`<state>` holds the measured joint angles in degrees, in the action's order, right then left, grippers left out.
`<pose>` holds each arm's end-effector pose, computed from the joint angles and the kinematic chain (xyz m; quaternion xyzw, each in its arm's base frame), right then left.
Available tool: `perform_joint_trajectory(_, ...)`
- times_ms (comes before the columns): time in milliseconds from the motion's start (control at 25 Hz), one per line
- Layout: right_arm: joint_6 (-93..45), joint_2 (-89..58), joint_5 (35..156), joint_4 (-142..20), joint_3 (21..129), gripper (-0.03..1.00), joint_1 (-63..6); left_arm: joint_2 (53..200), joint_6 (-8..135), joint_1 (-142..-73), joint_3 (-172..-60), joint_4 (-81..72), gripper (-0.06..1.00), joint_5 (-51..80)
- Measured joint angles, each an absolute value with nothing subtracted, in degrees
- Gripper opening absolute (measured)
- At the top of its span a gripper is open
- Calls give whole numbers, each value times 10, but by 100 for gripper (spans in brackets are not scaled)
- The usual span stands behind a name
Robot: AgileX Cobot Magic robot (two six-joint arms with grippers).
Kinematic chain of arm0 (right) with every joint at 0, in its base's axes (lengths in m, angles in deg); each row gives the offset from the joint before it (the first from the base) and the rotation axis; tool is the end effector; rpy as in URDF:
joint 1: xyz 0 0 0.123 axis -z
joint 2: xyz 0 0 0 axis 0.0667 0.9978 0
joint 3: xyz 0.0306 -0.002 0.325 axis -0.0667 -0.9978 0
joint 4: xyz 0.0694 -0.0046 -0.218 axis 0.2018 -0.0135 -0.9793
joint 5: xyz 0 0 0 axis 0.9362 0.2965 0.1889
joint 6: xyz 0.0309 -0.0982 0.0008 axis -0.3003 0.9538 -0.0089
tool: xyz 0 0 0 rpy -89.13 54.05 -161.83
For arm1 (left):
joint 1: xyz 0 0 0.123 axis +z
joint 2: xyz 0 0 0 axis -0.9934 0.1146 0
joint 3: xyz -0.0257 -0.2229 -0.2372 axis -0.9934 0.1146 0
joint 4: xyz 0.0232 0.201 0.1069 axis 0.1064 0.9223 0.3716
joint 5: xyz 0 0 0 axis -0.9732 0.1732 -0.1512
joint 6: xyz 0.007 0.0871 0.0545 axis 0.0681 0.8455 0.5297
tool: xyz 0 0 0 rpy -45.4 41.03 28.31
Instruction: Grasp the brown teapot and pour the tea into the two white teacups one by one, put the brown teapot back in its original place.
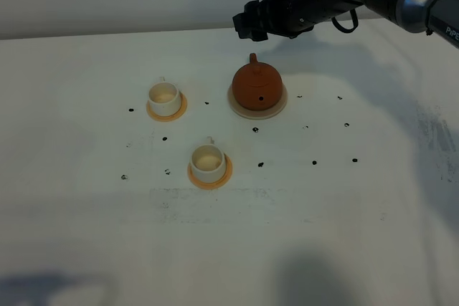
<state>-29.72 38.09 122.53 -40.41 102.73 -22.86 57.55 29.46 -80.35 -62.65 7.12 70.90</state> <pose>0.4814 0.1970 0.2577 -0.1521 0.9080 0.2109 0.3284 -0.0426 -0.0058 0.2525 -0.0207 0.8812 -0.0052 0.4723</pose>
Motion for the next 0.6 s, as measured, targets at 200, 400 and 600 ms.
perform_joint_trajectory(200,-298,381,1206,-417,1027,59,-230,576,295,-803,-627,71,55,709)
perform_joint_trajectory(400,-374,381,1161,-517,1028,59,-245,576,295,-803,-627,71,55,709)
perform_joint_trajectory(600,-451,380,1128,-559,1030,59,-262,576,295,-803,-627,71,55,709)
